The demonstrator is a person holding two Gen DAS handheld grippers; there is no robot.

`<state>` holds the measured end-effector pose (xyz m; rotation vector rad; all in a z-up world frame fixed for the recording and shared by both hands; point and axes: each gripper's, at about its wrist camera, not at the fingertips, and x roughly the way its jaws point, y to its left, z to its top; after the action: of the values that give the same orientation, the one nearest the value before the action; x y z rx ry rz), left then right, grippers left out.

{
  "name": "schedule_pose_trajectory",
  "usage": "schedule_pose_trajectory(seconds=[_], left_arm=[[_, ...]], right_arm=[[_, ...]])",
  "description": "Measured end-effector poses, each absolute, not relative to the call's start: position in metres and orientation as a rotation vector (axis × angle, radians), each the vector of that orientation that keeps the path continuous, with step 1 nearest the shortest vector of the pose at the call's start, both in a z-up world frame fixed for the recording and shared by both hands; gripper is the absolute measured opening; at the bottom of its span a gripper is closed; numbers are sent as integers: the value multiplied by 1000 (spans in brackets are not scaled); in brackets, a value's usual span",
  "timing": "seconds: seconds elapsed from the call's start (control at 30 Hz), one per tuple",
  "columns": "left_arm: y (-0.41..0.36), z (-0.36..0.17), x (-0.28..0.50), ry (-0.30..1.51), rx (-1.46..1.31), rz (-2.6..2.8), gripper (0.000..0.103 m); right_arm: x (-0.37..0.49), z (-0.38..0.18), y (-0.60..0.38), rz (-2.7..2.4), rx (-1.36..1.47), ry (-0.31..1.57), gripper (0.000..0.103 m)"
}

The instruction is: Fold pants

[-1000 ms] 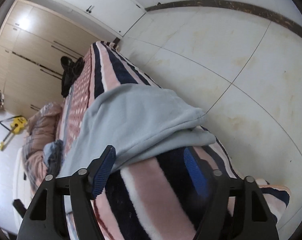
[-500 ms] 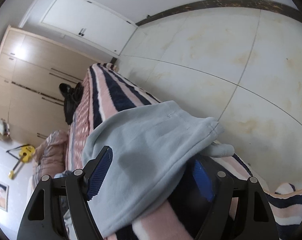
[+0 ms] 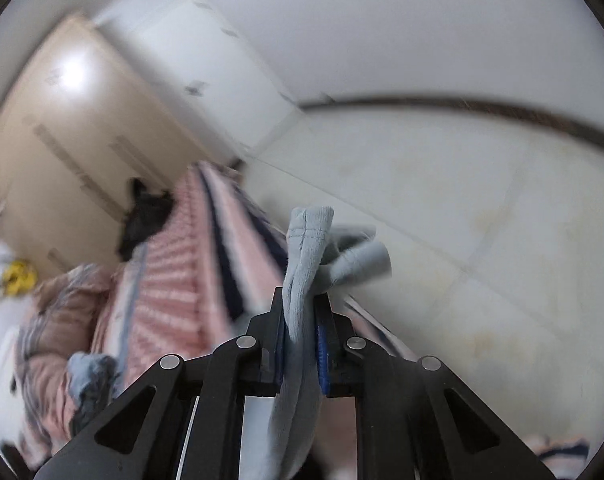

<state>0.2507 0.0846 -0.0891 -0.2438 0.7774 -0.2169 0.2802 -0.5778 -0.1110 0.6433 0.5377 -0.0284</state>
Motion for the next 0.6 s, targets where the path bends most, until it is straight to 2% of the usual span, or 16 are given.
schedule_pose_trajectory(seconds=[0.13, 0.27, 0.5, 0.6], left_arm=[[88, -94, 248, 787, -254, -224, 85], [89, -96, 244, 787, -251, -230, 85], [96, -97, 236, 779, -254, -242, 85], [101, -98, 233, 780, -243, -236, 85]], right_arm=[[283, -68, -510, 165, 508, 503, 7], [287, -55, -429, 357, 374, 549, 7], [286, -130, -290, 506, 55, 791, 6], [282, -152, -273, 517, 46, 833, 6]])
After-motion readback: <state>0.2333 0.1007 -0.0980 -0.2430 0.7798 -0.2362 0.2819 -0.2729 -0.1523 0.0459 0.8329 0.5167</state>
